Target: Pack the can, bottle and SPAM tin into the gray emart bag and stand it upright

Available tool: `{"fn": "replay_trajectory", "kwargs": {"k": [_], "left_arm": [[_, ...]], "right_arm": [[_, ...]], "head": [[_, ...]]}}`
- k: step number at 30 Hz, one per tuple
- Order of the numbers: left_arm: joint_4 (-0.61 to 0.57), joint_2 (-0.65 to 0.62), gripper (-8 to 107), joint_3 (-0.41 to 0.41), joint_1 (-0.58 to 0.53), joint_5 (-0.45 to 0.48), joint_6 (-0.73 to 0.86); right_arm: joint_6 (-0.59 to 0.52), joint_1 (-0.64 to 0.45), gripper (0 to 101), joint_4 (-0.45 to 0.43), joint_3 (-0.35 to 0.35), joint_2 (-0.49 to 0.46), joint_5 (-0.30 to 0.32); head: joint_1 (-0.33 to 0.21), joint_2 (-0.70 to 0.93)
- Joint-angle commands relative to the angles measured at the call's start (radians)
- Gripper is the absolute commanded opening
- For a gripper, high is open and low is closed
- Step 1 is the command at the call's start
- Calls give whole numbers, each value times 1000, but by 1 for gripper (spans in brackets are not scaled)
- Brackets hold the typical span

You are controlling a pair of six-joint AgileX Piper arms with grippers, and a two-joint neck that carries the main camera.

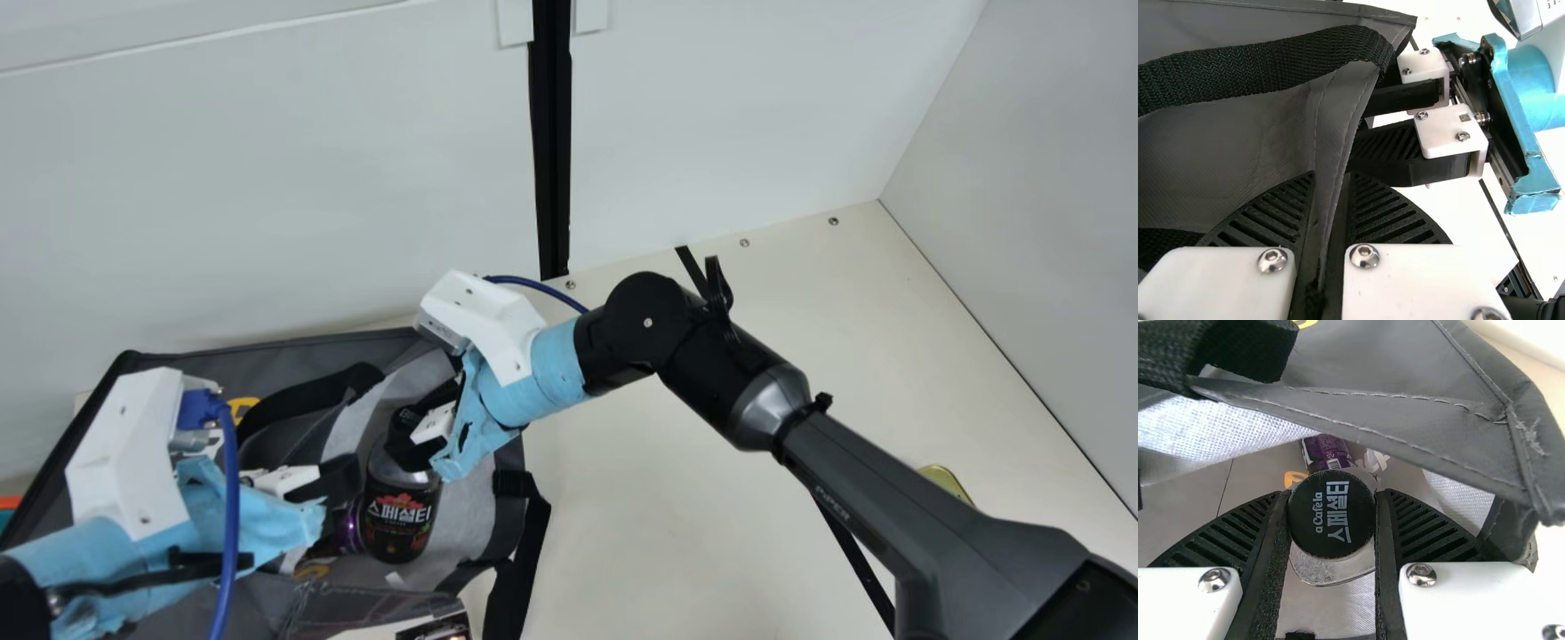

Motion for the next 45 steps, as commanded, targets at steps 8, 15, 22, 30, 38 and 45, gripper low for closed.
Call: {"fn": "replay_trajectory", "kwargs": {"k": [8, 15, 22, 30, 38, 45], "left_arm": [[0, 0, -8, 0, 0, 0, 0], [0, 0, -8, 0, 0, 0, 0], [0, 0, -8, 0, 0, 0, 0], [0, 0, -8, 0, 0, 0, 0], [0, 0, -8, 0, 0, 0, 0], [0, 0, -8, 0, 0, 0, 0]], "right_arm": [[0, 0, 43, -2, -1, -3, 4], [-2, -7, 67, -4, 2, -10, 8], [-2, -14, 90, -7, 8, -21, 10], [-6, -31, 95, -9, 18, -47, 24], [-17, -64, 95, -7, 36, -90, 54], [-36, -105, 95, 2, 58, -135, 88]], "head": [[-23, -1], [-23, -1], [-23, -1], [-23, -1], [-23, -1], [-23, -1]]}}
